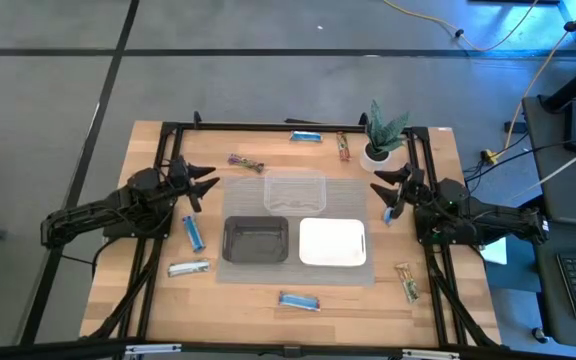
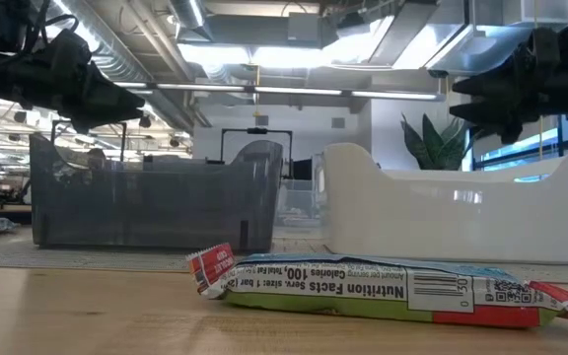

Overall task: Pick and place Granola Bars by type
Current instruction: Put the middle right red granola bar into the transparent bin

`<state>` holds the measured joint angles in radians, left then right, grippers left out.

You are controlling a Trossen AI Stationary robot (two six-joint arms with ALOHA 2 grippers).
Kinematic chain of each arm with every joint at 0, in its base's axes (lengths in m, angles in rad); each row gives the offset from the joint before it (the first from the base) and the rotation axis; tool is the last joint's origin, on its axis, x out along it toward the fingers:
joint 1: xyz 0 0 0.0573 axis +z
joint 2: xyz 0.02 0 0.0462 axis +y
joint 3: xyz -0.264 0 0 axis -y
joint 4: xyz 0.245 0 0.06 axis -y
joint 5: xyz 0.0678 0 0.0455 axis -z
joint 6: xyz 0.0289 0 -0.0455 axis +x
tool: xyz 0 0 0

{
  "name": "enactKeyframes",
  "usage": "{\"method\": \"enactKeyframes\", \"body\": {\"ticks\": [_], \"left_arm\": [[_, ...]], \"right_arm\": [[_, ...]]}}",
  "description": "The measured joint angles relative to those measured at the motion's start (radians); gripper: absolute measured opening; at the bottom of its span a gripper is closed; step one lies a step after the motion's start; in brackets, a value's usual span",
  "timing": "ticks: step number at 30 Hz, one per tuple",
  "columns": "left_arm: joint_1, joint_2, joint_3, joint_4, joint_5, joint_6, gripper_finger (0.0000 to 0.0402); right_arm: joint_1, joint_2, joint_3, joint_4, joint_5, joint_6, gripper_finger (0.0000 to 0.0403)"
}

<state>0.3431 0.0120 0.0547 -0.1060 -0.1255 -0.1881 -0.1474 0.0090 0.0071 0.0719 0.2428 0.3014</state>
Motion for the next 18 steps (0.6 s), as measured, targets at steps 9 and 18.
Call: {"method": "enactKeyframes", "body": {"ticks": [9, 18], "left_arm": [[0.0, 0.0, 0.0, 0.002, -0.012, 0.0, 0.0175], [0.0, 0.0, 0.0, 0.002, -0.012, 0.0, 0.0174]], "right_arm": [[0.0, 0.001, 0.0, 0.009, -0.006, 0.136, 0.0308], [0.0, 0.001, 0.0, 0.09, 0.029, 0.293, 0.0312]]}}
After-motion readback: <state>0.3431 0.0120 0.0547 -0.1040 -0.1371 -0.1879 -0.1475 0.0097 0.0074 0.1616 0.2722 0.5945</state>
